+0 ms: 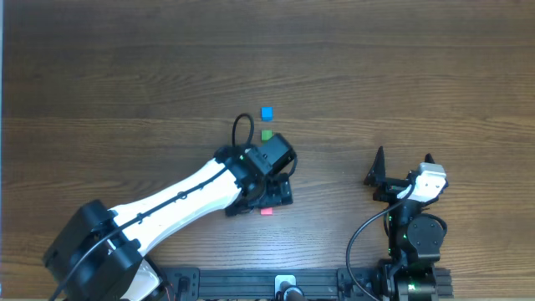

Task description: Stack Cubes

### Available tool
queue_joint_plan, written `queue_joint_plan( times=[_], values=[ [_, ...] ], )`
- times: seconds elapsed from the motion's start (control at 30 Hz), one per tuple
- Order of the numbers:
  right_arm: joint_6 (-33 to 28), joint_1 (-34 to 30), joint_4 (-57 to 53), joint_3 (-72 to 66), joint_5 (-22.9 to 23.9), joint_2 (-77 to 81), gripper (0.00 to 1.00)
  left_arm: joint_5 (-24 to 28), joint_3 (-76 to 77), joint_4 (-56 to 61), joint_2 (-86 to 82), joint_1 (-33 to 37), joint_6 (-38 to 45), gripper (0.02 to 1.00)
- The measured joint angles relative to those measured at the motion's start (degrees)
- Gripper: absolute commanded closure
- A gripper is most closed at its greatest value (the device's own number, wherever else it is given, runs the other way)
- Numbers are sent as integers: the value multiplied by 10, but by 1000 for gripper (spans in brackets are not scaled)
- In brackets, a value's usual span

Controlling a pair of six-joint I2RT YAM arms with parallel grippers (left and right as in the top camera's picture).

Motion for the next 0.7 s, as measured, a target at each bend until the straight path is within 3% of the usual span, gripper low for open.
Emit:
queue_joint_plan(
  times=[0.7],
  values=[
    [0,0,0,0,0,0,7,-5,-56,83,43,-42,-10,23]
  ],
)
